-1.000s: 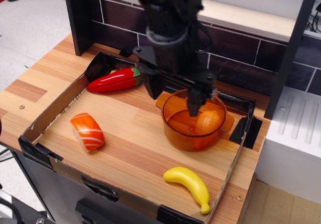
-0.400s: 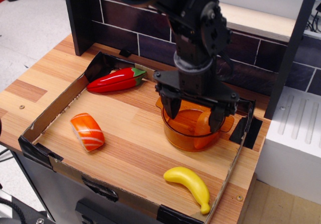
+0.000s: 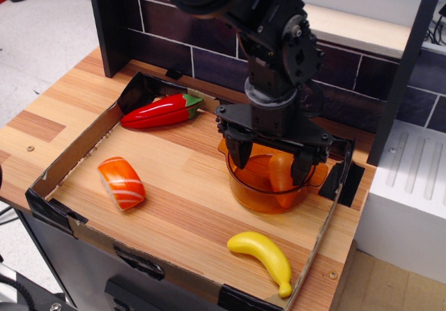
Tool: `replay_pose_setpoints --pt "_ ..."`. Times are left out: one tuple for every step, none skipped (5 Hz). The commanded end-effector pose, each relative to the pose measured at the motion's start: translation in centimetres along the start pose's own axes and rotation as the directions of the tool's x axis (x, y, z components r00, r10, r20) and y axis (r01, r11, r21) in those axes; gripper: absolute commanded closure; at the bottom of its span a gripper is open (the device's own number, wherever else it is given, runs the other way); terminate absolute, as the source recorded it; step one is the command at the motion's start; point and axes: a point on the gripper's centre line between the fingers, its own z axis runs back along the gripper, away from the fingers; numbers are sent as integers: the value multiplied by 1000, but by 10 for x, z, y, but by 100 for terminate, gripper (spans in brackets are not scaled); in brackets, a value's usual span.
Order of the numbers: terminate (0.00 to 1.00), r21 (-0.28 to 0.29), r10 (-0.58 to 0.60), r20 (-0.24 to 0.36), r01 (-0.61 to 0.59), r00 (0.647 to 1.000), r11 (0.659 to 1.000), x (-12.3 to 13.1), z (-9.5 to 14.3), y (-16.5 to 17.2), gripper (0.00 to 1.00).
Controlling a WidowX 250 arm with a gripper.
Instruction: Take carrot out of pot
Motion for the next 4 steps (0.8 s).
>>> replay_pose_setpoints --pt "0 26 -9 24 8 1000 1000 15 -7 1 0" --pt "0 33 -8 18 8 1000 999 14 -12 1 0" --pt "0 36 -15 27 14 1000 999 13 -15 2 0" --pt "0 30 -16 26 15 1000 999 13 -16 1 100"
